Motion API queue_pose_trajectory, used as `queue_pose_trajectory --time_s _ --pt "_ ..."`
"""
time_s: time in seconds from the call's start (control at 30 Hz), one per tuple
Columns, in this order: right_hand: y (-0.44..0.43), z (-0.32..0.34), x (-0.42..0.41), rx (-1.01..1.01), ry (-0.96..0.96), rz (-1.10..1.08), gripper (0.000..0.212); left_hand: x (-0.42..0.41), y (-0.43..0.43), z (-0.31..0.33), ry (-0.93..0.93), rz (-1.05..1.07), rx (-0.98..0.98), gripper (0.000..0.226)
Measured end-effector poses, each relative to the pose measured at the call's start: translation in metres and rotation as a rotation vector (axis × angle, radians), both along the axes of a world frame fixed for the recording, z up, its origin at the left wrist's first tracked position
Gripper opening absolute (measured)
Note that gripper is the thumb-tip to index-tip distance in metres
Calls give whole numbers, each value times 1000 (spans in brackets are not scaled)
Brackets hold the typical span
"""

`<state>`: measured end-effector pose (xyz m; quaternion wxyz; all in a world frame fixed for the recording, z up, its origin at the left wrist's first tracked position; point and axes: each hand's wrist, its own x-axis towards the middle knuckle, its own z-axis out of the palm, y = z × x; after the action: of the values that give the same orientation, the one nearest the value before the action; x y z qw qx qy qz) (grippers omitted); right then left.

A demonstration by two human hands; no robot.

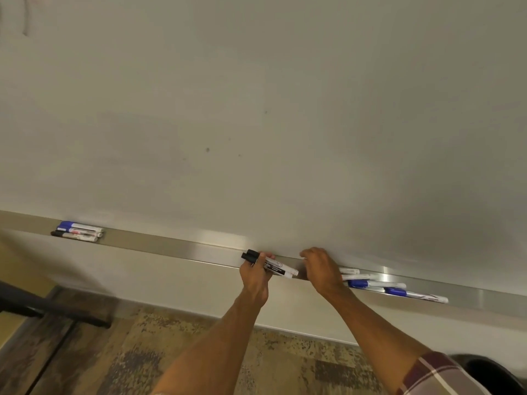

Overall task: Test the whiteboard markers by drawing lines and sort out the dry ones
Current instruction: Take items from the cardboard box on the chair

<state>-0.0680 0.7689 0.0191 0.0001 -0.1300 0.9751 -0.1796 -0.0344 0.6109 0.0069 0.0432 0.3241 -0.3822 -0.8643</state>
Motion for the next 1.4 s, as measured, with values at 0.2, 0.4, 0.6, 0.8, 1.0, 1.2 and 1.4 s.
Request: queue_pose_trajectory --time_s 0.2,0.4,0.6,0.8,1.0,1.2,1.4 --pt "39 -7 8 248 -23 -9 17 0 14 -1 -4 -28 29 15" --pt "38 -12 6 297 -27 -8 16 0 11 -5 -4 -45 45 21" --pt "24 -16 4 221 38 48 20 4 10 -12 -5 -60 19 20" --pt "-14 -3 -8 25 27 161 21 10 5 -9 9 -77 -36 7" --pt "-69 17 -7 -153 -80 290 19 24 -18 -3 1 -45 -83 11" --pt "-125 28 11 -208 -165 396 20 46 -53 4 19 54 -109 25" --pt "-194 32 34 -231 -148 541 18 67 -110 14 20 184 -132 24"
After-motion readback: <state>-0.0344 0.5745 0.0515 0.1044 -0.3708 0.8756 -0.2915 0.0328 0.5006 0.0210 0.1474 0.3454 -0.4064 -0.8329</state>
